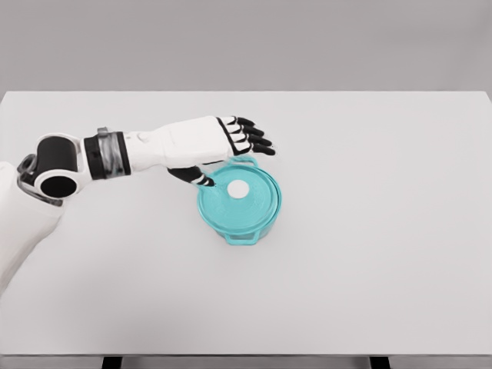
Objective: Cover the pot with left arm
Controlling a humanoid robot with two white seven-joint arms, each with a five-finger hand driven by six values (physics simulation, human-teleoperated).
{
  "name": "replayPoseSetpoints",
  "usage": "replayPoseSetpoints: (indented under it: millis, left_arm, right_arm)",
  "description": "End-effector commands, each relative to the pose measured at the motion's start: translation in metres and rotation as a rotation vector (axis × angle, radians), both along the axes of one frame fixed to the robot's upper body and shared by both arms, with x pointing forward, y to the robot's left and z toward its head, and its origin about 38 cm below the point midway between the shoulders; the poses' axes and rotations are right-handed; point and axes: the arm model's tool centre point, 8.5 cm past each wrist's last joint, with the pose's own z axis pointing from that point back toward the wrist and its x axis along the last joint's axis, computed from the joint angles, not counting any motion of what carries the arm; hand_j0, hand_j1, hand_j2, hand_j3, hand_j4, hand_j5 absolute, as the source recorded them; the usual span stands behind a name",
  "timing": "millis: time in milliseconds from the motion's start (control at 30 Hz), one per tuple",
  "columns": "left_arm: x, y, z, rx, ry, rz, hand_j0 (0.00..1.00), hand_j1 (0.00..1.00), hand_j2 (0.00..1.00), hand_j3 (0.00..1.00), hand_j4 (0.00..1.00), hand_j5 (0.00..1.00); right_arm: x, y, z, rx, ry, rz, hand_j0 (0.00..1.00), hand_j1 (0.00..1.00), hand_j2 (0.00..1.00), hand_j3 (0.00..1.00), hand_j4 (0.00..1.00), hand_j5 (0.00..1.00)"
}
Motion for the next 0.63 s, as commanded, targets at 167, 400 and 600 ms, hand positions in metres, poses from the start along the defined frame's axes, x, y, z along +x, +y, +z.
replayPoseSetpoints:
  millis: [167,400,600]
  left_arm:
    - [-0.006,0.1,0.042,0.004,0.024,0.114,1.0,1.0,1.0,1.0,1.0,1.0]
    - [-0.009,0.173,0.043,-0.047,0.062,0.293,1.0,1.0,1.0,1.0,1.0,1.0]
    - [-0.006,0.185,0.037,-0.039,0.084,0.33,1.0,1.0,1.0,1.0,1.0,1.0]
  right_arm:
    - [0.0,0.0,0.0,0.0,-0.001,0.0,1.0,1.0,1.0,1.0,1.0,1.0]
    - [0.001,0.0,0.0,0.0,-0.001,0.0,1.0,1.0,1.0,1.0,1.0,1.0]
    - [0.0,0.0,0.0,0.0,0.001,0.0,1.0,1.0,1.0,1.0,1.0,1.0]
